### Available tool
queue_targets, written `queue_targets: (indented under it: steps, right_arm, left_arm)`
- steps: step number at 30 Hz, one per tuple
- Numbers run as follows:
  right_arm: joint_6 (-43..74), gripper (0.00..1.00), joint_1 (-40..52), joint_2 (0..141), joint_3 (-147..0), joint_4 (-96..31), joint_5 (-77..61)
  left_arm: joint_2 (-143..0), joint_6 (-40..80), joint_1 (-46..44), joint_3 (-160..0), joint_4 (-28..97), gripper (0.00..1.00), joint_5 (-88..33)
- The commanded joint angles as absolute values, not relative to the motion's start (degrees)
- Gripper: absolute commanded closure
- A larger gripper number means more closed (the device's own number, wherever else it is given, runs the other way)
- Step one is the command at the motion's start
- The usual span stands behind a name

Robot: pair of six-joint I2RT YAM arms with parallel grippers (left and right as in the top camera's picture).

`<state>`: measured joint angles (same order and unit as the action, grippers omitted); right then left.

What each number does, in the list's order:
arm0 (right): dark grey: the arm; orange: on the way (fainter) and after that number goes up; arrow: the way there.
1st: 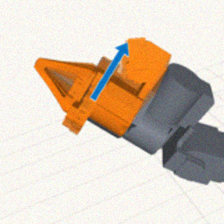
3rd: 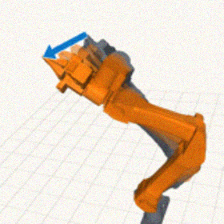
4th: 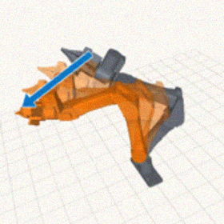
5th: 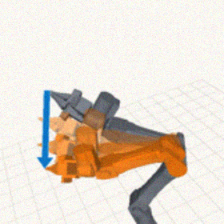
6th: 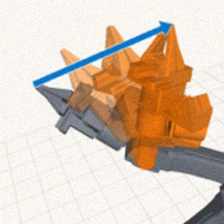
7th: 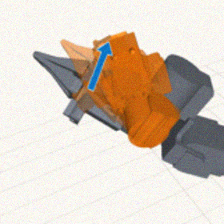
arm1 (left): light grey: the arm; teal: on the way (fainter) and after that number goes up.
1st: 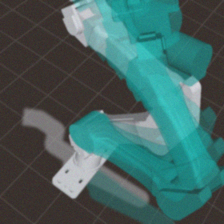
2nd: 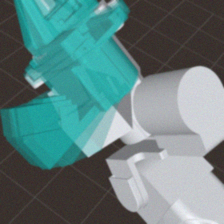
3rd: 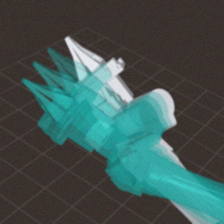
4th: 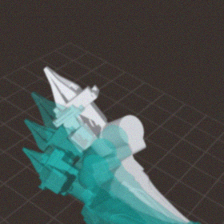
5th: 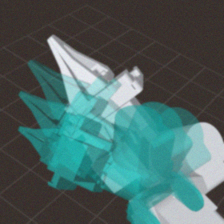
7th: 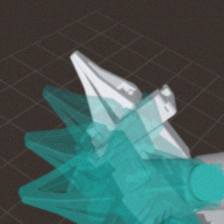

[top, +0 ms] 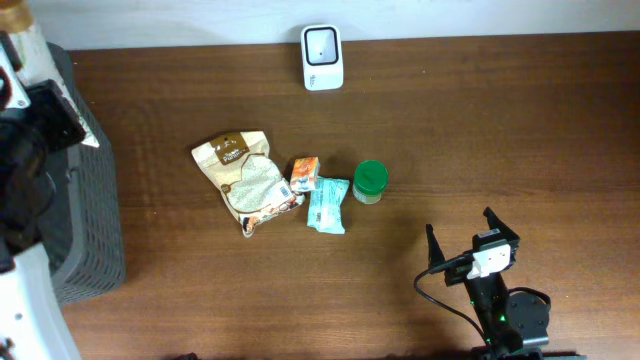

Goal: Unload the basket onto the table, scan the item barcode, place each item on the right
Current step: 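Place the white tube with the left gripper beside the rice bag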

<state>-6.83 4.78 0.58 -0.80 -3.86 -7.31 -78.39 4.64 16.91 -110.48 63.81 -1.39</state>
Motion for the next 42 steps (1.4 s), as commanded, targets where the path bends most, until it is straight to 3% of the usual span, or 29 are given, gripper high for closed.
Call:
queue_targets:
  steps: [1, 4, 8, 12, 21, 23, 24, 25, 27, 29, 36, 40, 41, 42]
  right_arm:
    - [-6.66, 0.02, 5.23, 0.21, -0.32, -3.9, -7.01]
    - [-6.66, 0.02, 5.23, 0.21, -0.32, -3.9, -7.01]
    - [-6.66, 0.02, 5.23, 0.21, -0.32, -3.9, -7.01]
    - [-6.66, 0.02, 5.23, 0.21, -0.32, -3.88, -7.01]
    - [-6.66, 0.02, 5.23, 0.21, -0.32, -3.9, -7.01]
    - [-6.66, 0.02, 5.23, 0.21, -0.32, -3.88, -7.01]
    - [-6.66, 0.02, 5.23, 0.21, -0.32, -3.9, -7.01]
    - [-6.66, 0.02, 5.23, 0.21, -0.32, -3.9, -7.01]
    - [-6.66, 0.02, 5.23, 0.21, -0.32, -3.9, -7.01]
    - [-6.66, 0.02, 5.23, 0.21, -0.32, -3.9, -7.01]
    - [-6.66, 0.02, 5.23, 0.21, -0.32, -3.9, -7.01]
    - [-6.66, 0.02, 5.23, 0.21, -0.32, -3.9, -7.01]
    - [-6.66, 0.02, 5.23, 0.21, -0.32, -3.88, -7.01]
    - [-6.66, 0.02, 5.23, 0.21, -0.32, -3.9, -7.01]
  left_arm:
    - [-78.41, 6.92, 12.23, -111.44, 66.78, 1.0, 1.72]
    - [-80.38, 11.64, 5.21, -105.45, 74.11, 1.0, 1.76]
    - [-83.57, 16.51, -0.95, -89.93, 70.32, 1.0, 2.15]
    - [-87.64, 21.08, -1.45, -76.42, 60.05, 1.0, 6.26]
    - [-97.23, 25.06, -1.5, -67.42, 51.24, 1.0, 6.02]
    - [-98.08, 25.04, -1.5, -67.44, 51.13, 0.93, 5.85]
    - [-98.0, 24.93, -1.43, -67.75, 51.27, 0.82, 5.82]
    - [-97.89, 23.81, -1.43, -68.73, 51.94, 0.63, 5.78]
    - [-97.3, 22.2, -1.45, -71.5, 53.93, 0.4, 5.61]
    - [-95.64, 20.71, -1.32, -76.6, 57.36, 0.28, 5.65]
    - [-86.89, 11.4, 0.71, -87.5, 65.3, 0.21, 6.63]
    - [-83.13, 9.89, 6.63, -87.5, 68.23, 0.2, 12.49]
    - [-82.67, 7.51, 9.61, -87.5, 67.59, 0.13, 12.49]
    - [-82.67, 5.3, 11.25, -87.5, 67.02, 0.13, 12.49]
